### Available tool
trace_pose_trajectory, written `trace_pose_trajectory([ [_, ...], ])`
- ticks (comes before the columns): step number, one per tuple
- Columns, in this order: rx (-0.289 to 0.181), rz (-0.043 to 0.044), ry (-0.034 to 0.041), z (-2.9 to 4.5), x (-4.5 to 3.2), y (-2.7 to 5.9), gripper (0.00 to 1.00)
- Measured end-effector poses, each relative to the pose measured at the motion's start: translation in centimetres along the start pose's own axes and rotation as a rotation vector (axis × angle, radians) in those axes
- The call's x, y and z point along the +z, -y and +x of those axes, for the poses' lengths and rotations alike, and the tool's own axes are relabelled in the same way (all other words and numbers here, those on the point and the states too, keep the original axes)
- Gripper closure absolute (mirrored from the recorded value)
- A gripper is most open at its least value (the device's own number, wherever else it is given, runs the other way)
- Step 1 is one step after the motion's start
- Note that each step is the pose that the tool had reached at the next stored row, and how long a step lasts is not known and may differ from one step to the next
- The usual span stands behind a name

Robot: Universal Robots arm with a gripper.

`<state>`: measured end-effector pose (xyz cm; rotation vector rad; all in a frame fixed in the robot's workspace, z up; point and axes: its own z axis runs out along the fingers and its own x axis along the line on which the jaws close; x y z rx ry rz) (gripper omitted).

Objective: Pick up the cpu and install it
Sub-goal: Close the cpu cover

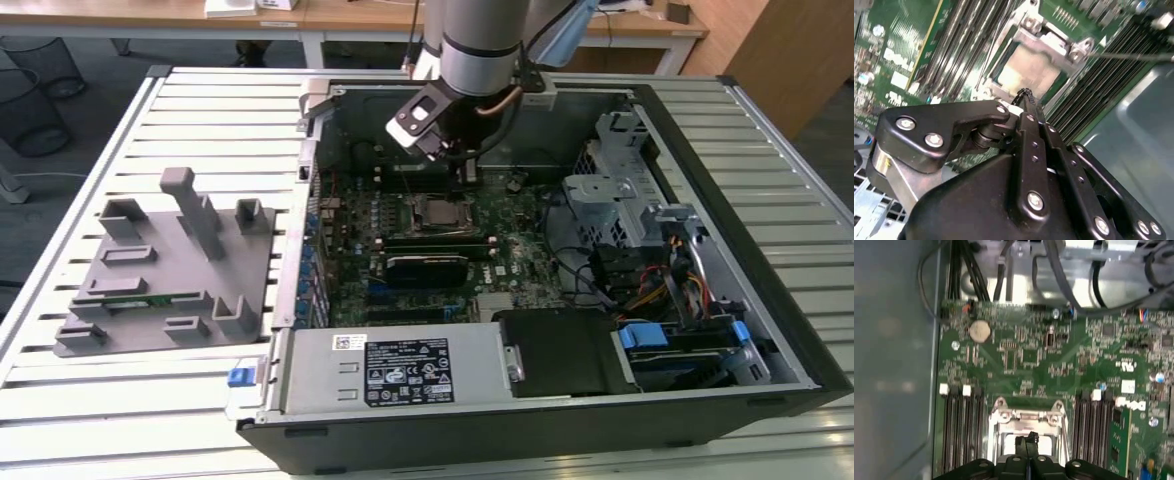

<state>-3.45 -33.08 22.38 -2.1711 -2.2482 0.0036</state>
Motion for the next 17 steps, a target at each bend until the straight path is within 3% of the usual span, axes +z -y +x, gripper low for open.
trace_pose_trajectory([
  [7,0.000,-0.0001,-0.0002,0.06,0.32,1.55,0.89],
  [17,0.000,0.0000,0.0000,0.10,0.64,3.03,0.89],
])
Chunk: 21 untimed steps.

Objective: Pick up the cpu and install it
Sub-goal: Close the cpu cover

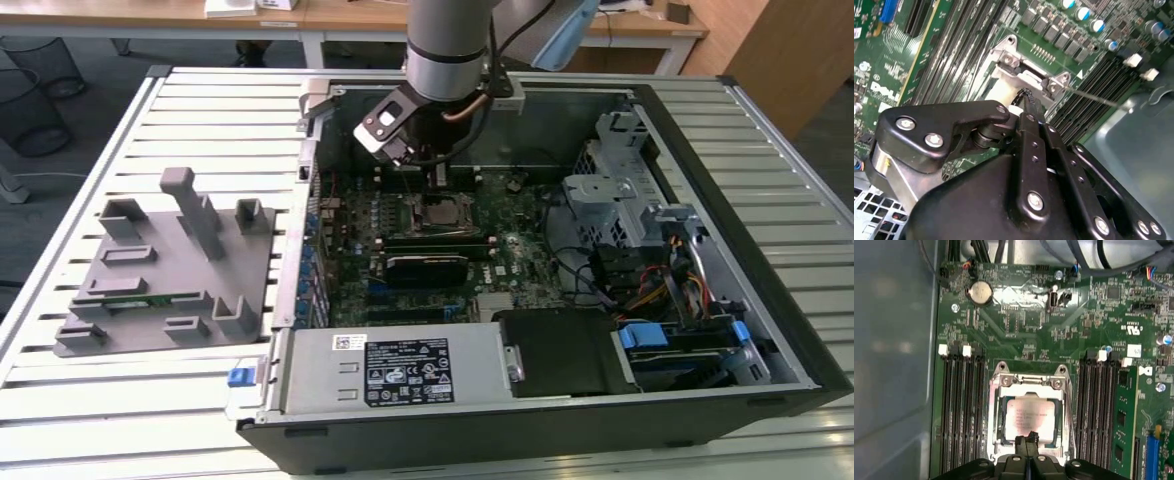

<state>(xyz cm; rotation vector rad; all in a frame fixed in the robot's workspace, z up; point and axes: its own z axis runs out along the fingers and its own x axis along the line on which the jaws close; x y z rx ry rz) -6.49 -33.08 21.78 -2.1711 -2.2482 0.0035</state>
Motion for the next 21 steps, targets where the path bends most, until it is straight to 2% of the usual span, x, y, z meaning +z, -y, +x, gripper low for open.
trace_pose_trajectory([
  [4,0.000,-0.0001,0.0000,0.01,0.33,0.38,0.89],
  [12,0.000,-0.0002,-0.0001,0.01,1.38,0.39,0.89],
  [21,0.000,0.0003,0.0004,0.00,1.92,0.40,0.89],
])
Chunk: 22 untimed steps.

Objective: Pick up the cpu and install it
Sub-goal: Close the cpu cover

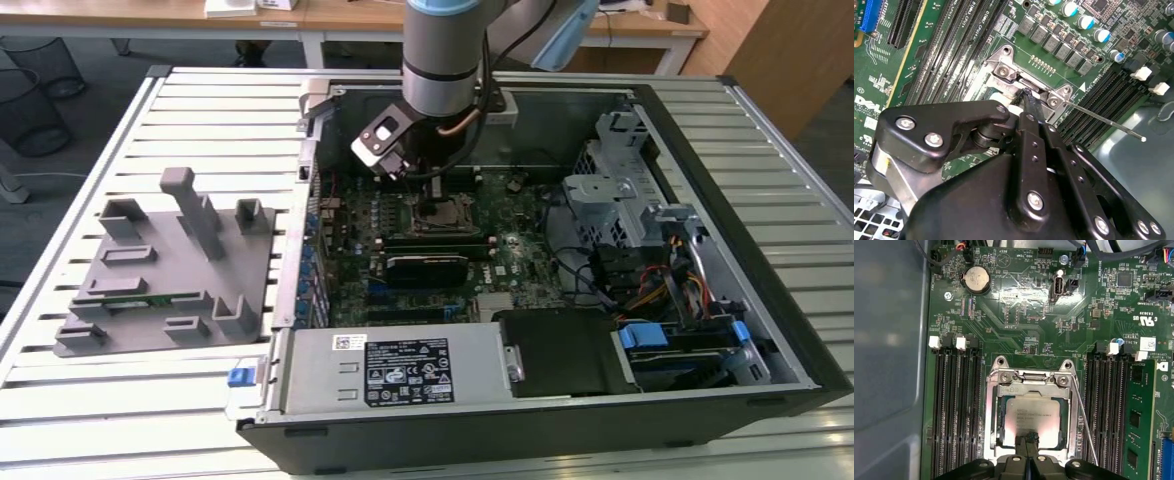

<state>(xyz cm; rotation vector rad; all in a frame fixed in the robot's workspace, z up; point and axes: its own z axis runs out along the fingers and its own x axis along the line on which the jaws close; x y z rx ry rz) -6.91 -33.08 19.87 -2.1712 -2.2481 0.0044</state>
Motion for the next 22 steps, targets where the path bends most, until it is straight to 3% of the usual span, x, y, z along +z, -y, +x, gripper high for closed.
trace_pose_trajectory([
  [11,0.000,0.0002,-0.0007,-0.01,0.00,-0.56,0.89],
  [16,0.000,0.0008,-0.0005,0.00,-0.87,-0.56,0.89],
  [22,0.000,0.0009,-0.0005,0.00,-0.94,-0.45,0.89],
])
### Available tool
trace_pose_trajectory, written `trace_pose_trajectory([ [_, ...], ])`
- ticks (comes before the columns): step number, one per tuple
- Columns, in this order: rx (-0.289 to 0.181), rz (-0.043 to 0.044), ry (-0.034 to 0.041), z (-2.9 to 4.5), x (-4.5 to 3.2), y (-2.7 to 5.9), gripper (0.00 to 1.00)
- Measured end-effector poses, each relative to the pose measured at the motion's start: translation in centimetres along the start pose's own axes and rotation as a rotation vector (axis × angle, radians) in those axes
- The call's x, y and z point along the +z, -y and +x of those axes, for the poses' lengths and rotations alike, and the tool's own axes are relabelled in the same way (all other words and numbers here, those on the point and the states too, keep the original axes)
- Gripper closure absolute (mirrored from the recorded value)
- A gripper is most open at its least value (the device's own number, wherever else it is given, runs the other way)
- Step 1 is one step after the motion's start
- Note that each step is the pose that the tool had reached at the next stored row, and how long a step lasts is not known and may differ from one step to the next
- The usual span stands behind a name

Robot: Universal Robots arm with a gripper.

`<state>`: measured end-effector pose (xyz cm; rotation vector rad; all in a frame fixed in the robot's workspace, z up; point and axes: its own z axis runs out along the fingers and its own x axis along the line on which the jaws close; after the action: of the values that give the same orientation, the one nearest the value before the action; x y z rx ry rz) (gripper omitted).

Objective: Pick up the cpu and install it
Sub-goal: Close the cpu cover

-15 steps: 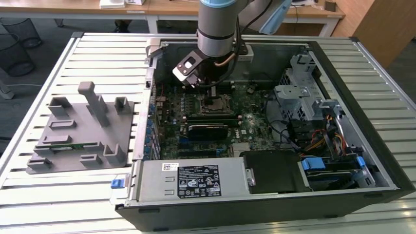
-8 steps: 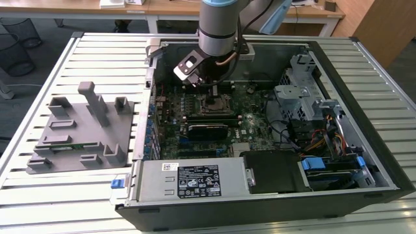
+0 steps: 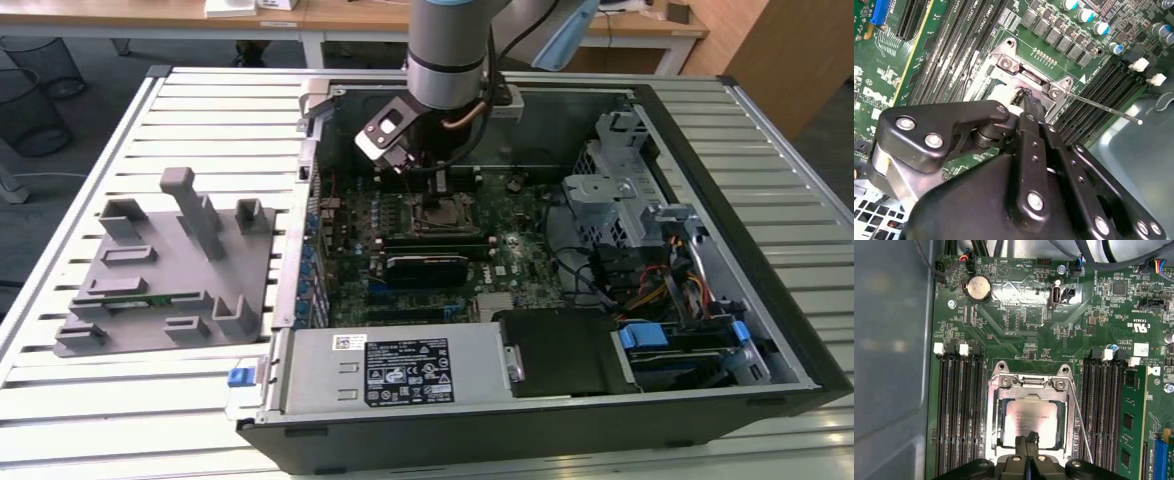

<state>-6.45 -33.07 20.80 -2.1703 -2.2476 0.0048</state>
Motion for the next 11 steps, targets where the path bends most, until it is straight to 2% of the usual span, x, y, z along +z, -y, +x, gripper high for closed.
trace_pose_trajectory([
  [6,0.000,0.0001,0.0001,0.00,-0.63,0.00,0.89],
  [11,0.000,0.0001,-0.0001,-0.21,-0.66,-0.49,0.89],
])
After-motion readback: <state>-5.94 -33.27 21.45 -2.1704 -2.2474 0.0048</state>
